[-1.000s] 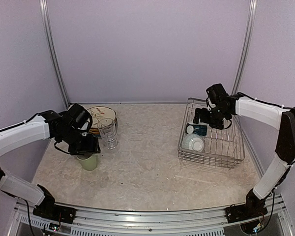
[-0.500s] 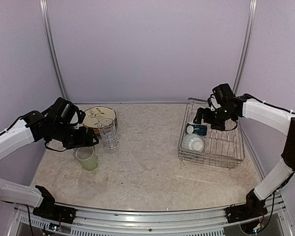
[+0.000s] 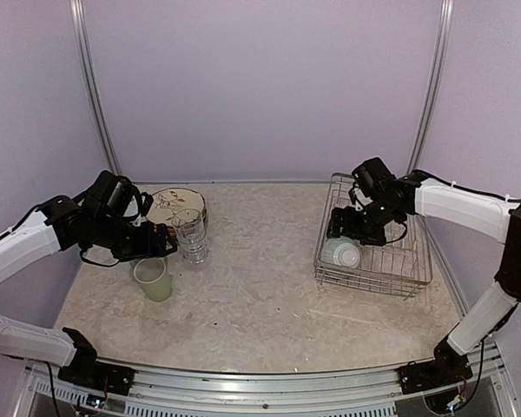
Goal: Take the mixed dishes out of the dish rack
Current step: Grab the bowl from the dish rack.
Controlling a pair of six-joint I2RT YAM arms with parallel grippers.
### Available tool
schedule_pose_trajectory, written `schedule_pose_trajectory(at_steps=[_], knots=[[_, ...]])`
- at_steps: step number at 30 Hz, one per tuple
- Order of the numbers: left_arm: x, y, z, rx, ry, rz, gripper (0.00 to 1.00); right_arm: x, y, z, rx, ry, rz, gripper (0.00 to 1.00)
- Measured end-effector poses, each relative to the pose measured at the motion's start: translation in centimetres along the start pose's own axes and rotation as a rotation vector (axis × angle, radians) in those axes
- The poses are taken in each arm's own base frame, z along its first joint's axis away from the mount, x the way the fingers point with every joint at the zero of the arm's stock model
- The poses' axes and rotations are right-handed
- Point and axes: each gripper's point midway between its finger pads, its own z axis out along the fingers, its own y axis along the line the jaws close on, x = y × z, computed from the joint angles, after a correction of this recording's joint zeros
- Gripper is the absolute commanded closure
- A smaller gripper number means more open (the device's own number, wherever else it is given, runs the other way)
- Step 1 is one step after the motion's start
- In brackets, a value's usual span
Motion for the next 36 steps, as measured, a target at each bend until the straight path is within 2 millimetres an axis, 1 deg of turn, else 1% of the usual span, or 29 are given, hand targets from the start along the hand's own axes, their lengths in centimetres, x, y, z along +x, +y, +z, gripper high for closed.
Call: schedule_pose_trajectory(at_steps=[2, 5, 7, 9, 10, 12, 13, 15, 17, 19, 23, 27, 29, 33, 36], knots=[[0.0, -0.1, 0.0, 0.006, 0.002, 0.000, 0.15, 0.5, -0.1, 0.8, 0.022, 0.020, -0.006, 0.04], [0.1, -0.2, 0.0, 0.014, 0.005, 0.000, 0.15, 1.4, -1.1, 1.9, 0.081, 0.050, -0.008, 0.20], [0.1, -0.3, 0.0, 0.015, 0.005, 0.000, 0.15, 1.4, -1.3, 1.8, 0.094, 0.048, -0.002, 0.26], [0.1, -0.3, 0.0, 0.015, 0.005, 0.000, 0.15, 1.4, -1.3, 1.4, 0.095, 0.038, 0.008, 0.27], [0.1, -0.3, 0.0, 0.016, 0.005, 0.000, 0.15, 1.5, -1.4, 1.2, 0.096, 0.036, 0.016, 0.23], [0.1, -0.3, 0.0, 0.018, 0.006, 0.000, 0.15, 1.8, -1.4, 1.2, 0.098, 0.039, 0.021, 0.11], [0.1, -0.4, 0.0, 0.019, 0.006, 0.000, 0.15, 2.0, -1.3, 1.1, 0.102, 0.044, 0.020, 0.08], [0.1, -0.4, 0.1, 0.022, 0.011, 0.000, 0.15, 3.0, -1.2, 1.2, 0.119, 0.071, 0.010, 0.07], [0.1, -0.5, 0.3, 0.024, 0.016, 0.000, 0.15, 3.8, -0.9, 1.2, 0.138, 0.093, -0.013, 0.07], [0.2, -0.5, 0.6, 0.023, 0.026, 0.000, 0.15, 4.4, -0.6, 1.1, 0.160, 0.110, -0.032, 0.10], [0.3, -0.5, 0.7, 0.025, 0.032, 0.002, 0.15, 4.9, -0.1, 0.7, 0.206, 0.121, -0.057, 0.19], [0.3, -0.6, 0.7, 0.030, 0.032, 0.002, 0.15, 4.8, -0.4, 0.6, 0.247, 0.119, -0.059, 0.33], [0.3, -0.7, 0.8, 0.031, 0.034, 0.002, 0.15, 5.0, -0.9, 0.9, 0.273, 0.129, -0.064, 0.36], [0.1, -0.8, 0.7, 0.034, 0.030, 0.002, 0.15, 5.3, -0.9, 1.1, 0.287, 0.142, -0.068, 0.38], [-0.1, -0.9, 0.6, 0.037, 0.025, 0.002, 0.15, 5.2, -0.9, 1.1, 0.294, 0.148, -0.071, 0.47]])
